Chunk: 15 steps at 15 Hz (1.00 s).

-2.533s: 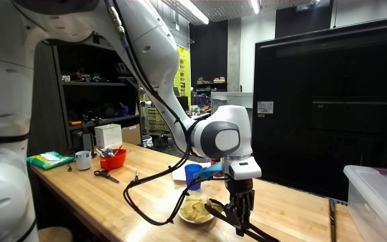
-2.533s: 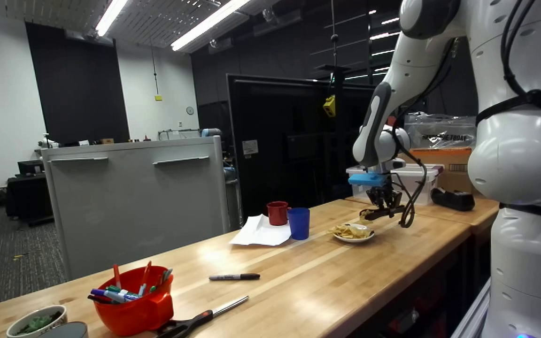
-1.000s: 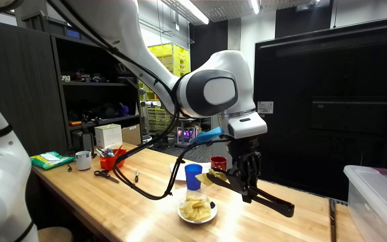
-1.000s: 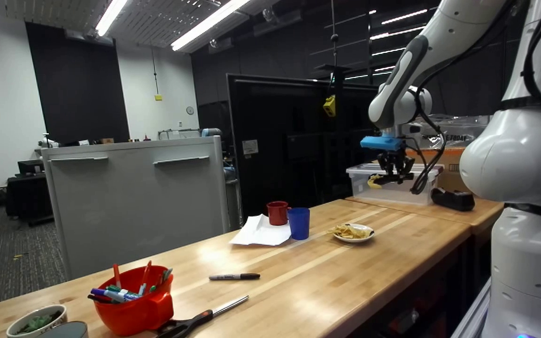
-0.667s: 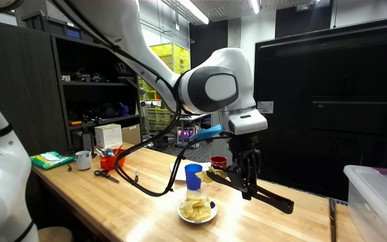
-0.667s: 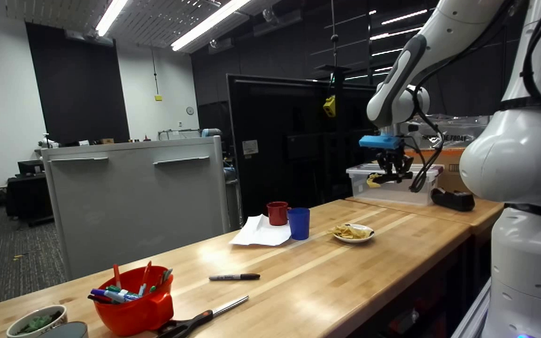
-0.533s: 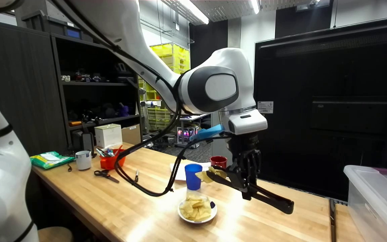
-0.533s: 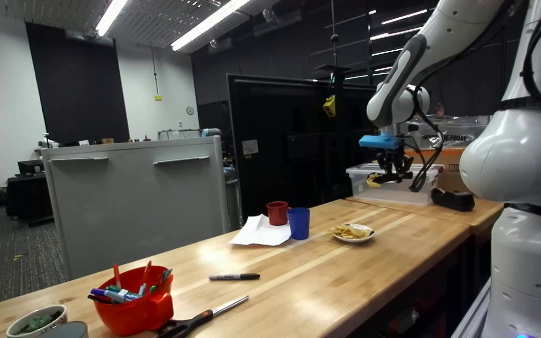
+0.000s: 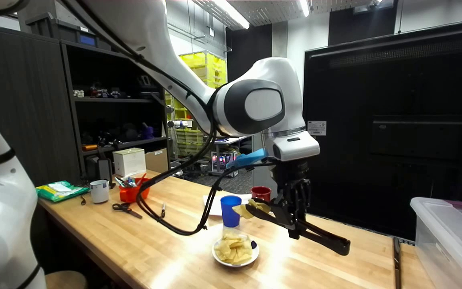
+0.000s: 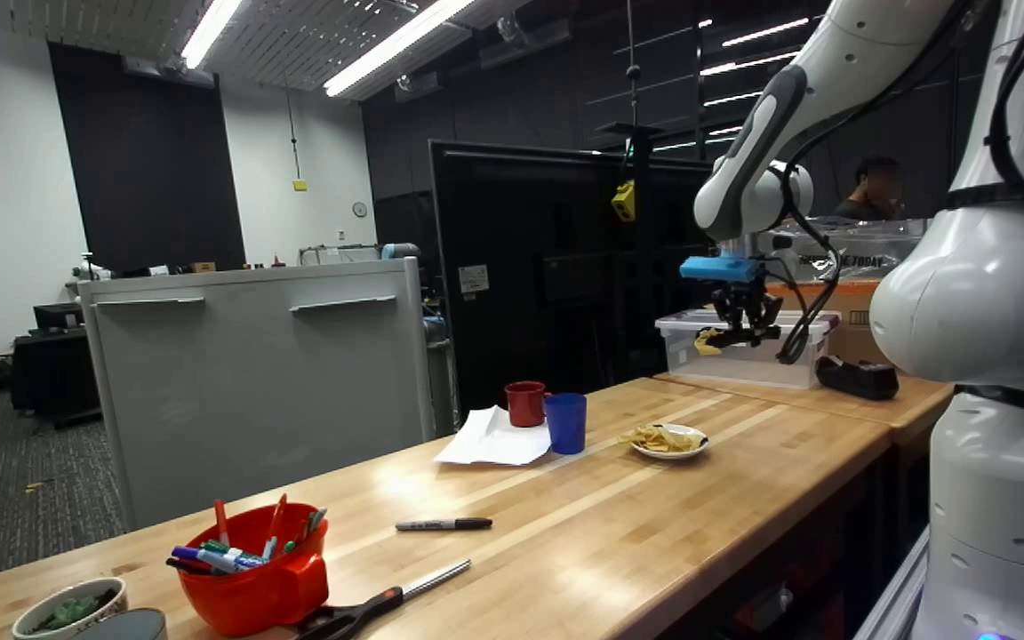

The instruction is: Use the black tongs to get some chips from the white plate

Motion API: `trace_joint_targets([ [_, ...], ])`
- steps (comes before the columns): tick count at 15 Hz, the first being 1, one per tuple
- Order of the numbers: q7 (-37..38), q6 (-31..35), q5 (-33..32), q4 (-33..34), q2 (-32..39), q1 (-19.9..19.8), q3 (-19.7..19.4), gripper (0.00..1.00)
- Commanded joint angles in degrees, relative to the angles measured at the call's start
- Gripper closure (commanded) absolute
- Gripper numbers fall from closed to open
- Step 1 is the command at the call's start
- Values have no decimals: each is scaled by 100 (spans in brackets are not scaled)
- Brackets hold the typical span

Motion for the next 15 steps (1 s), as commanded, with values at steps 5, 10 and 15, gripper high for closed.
trace_joint_targets([
  [5,-1529,-148,1057,-74,-176,8,-6,90],
  [10,-2160,-256,1391,-34,-135,1,15,90],
  [15,-2408,-316,1464,12,-88,-16,45,90],
])
